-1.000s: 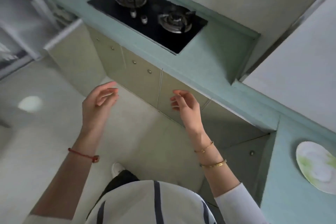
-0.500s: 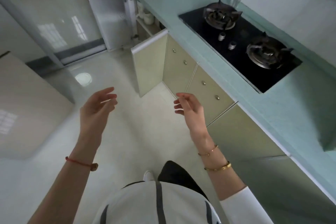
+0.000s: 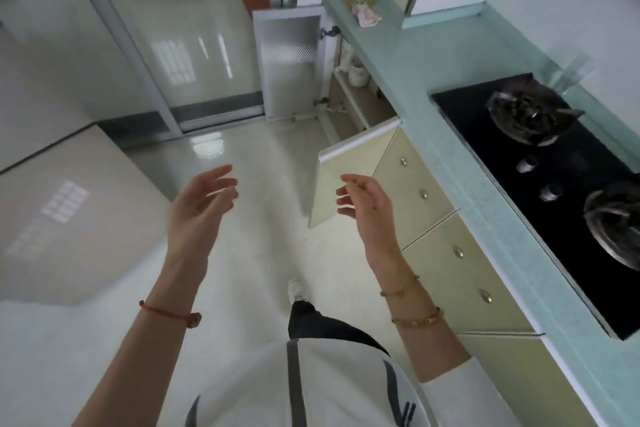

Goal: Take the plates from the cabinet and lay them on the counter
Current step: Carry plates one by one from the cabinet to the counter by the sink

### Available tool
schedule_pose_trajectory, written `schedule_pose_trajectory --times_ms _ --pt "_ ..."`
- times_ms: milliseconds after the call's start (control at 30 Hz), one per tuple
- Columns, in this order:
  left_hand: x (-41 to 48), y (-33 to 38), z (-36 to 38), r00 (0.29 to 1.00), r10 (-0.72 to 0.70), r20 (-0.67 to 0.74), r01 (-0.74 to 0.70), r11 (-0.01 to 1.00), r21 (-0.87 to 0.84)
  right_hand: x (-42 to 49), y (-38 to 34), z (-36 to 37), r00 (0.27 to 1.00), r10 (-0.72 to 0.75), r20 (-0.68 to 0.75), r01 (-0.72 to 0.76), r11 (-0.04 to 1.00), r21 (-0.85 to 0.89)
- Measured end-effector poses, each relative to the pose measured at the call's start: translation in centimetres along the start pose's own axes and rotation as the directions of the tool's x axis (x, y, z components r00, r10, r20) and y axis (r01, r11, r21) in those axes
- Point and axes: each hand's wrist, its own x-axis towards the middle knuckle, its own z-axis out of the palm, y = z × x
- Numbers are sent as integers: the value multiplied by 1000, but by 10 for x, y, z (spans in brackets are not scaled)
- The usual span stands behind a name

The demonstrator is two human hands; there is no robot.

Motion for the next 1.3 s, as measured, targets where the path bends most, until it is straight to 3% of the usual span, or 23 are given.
schedule_pose_trajectory --times_ms 300,533,700,967,1167,1300 --pt "152 32 9 994 49 -94 -52 998 -26 157 -57 91 988 -49 149 56 997 -44" --pt "273 40 7 997 32 -70 -35 999 -34 249 -79 156 991 -54 126 58 998 -34" --pt "385 51 -2 996 50 76 -50 999 -3 320 -87 218 998 -56 37 56 998 5" --pt "555 80 -5 951 42 306 -47 999 8 412 -101 297 970 -51 -236 66 996 56" --pt "635 80 38 877 -33 479 2 998 66 451 -99 303 908 14 -419 -3 1000 27" --pt "677 67 84 785 -119 609 14 985 174 483 -89 287 835 81 -545 -57 997 61"
